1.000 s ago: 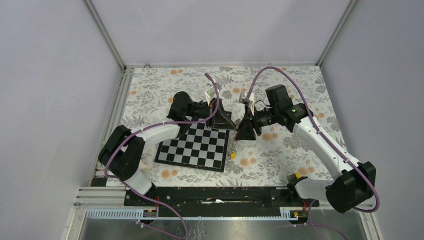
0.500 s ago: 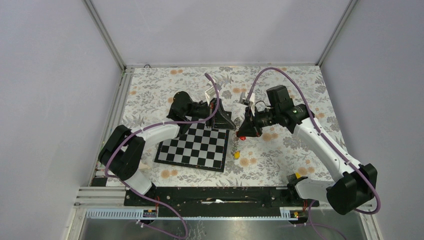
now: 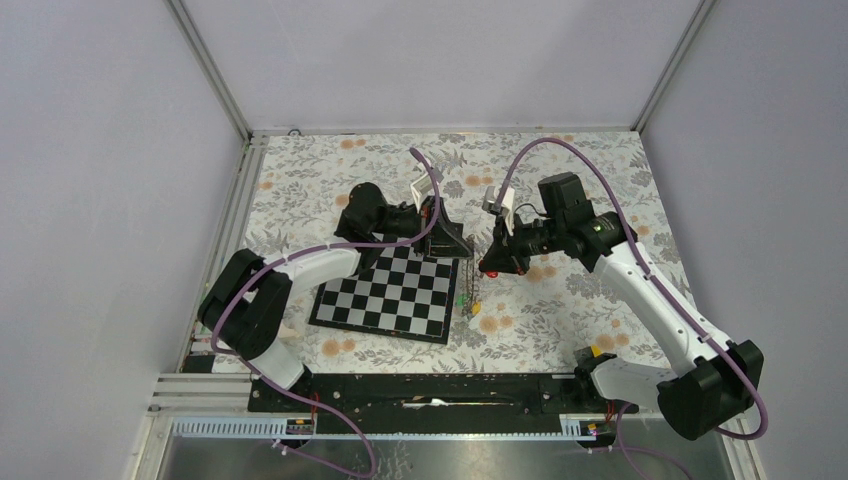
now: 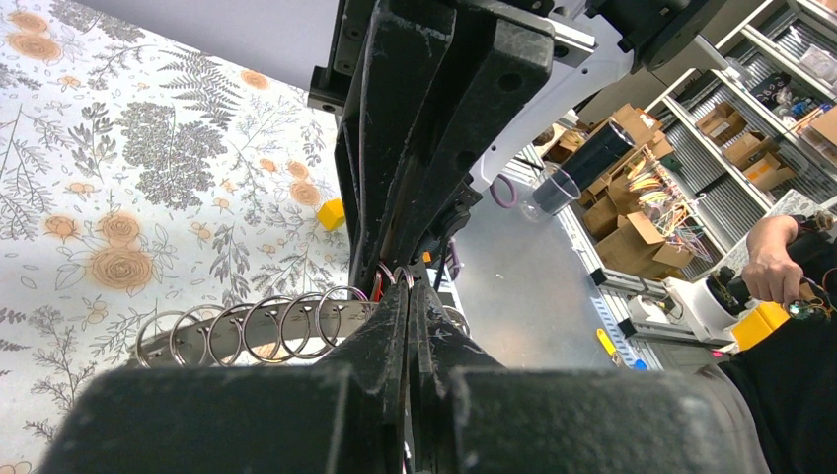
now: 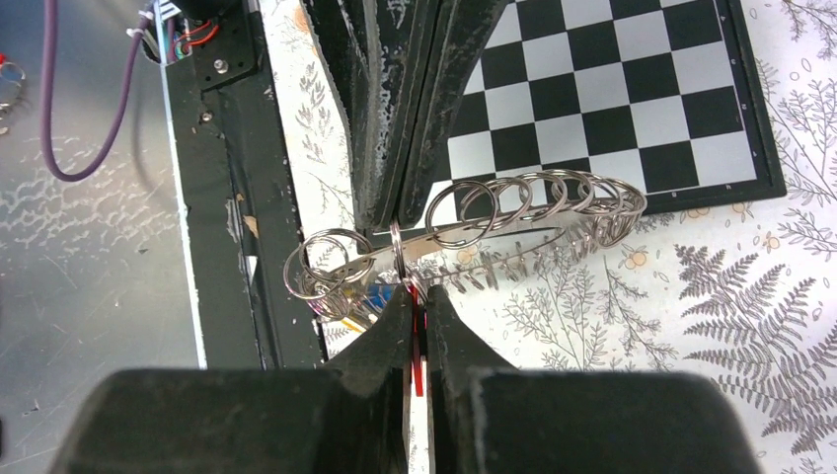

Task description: Put the keys on the keyring

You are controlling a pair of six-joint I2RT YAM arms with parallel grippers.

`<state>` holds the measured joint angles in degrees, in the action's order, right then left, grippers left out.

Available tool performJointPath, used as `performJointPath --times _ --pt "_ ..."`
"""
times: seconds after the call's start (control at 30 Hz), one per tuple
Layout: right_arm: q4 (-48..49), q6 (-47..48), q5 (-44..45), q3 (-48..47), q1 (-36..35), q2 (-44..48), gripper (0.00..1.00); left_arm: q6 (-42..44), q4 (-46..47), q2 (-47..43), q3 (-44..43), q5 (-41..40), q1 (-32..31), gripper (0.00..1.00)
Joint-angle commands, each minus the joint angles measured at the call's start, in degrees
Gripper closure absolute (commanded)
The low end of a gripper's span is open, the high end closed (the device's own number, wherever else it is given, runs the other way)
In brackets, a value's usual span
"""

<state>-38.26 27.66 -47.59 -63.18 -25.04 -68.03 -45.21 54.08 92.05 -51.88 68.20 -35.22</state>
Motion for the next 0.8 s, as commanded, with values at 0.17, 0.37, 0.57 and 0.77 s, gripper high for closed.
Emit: performJointPath --times 0.17,0.37,0.57,0.77 --pt "-9.74 1.25 2.40 -5.94 0.52 -2.97 1.00 8.37 -6.13 -0.07 -0.89 -0.71 0.56 1.00" --pt "-10.56 0.81 0.48 -6.99 0.52 -4.64 1.00 14.59 -13.87 -0.42 -1.88 -1.29 -0.72 1.00" --pt "-10.81 0.02 -0.08 -7.32 0.52 -5.35 1.00 20.77 -21.36 -0.82 -3.51 -2.40 -1.44 1.00" --pt "-11.72 -0.42 -0.01 -8.35 0.52 -6.96 1.00 26.37 -28.52 -1.01 -5.21 -4.57 -2.00 1.00"
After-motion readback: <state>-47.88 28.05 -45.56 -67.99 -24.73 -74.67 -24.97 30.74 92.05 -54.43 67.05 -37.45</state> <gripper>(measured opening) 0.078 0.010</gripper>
